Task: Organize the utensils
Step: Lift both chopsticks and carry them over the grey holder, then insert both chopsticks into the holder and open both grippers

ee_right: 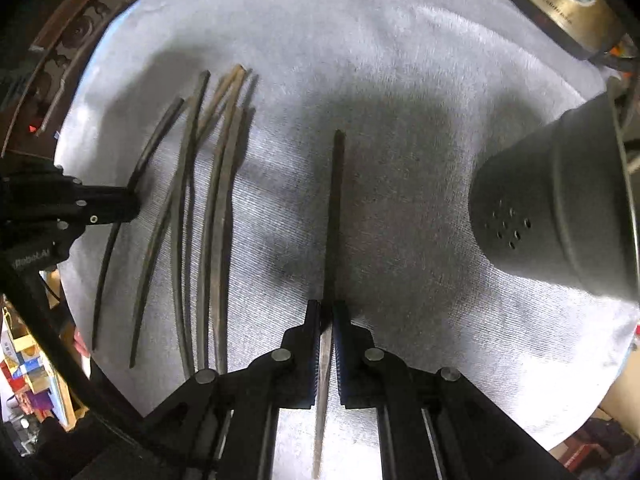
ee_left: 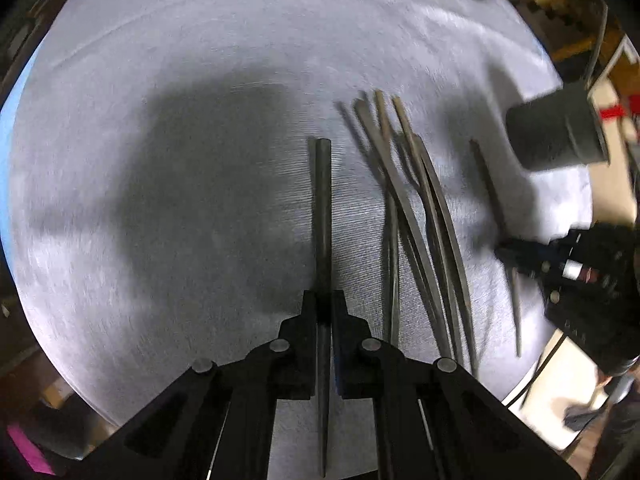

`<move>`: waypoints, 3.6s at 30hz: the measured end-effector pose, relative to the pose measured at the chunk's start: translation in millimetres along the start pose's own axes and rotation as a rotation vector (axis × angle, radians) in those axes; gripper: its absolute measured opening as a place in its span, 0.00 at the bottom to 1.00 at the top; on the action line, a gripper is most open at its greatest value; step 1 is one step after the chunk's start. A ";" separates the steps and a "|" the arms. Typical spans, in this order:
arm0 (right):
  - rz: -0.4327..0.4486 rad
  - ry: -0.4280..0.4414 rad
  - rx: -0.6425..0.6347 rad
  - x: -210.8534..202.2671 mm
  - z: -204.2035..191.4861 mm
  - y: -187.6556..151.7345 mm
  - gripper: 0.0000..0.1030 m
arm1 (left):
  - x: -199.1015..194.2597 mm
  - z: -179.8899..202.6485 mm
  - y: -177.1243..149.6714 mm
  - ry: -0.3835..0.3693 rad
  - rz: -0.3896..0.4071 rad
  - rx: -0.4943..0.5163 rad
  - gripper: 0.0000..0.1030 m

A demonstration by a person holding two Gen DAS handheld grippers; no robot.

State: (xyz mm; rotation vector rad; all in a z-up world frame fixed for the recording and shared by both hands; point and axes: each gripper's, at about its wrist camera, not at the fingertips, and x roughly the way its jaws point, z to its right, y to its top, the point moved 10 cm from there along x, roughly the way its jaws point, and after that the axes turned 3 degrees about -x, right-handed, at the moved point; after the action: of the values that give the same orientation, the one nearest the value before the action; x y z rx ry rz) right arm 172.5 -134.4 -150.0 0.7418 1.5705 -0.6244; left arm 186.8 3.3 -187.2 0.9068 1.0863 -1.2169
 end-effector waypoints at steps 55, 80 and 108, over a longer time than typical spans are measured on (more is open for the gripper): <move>1.121 -0.146 0.549 -185.8 99.0 -140.6 0.06 | -191.2 -26.6 -74.1 -0.122 1.058 -0.261 0.06; 1.341 -0.125 0.483 -295.1 92.0 -135.8 0.06 | -273.9 118.5 -30.9 -0.293 1.133 -0.062 0.06; 1.079 -0.135 0.397 -216.4 141.5 -34.5 0.06 | -179.0 216.7 53.4 -0.144 0.928 0.129 0.06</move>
State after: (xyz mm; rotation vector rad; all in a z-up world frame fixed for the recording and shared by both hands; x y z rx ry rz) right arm 252.0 -287.0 46.1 1.6296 0.7230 -0.1508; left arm 269.2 -149.5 40.2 1.2067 0.3636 -0.5552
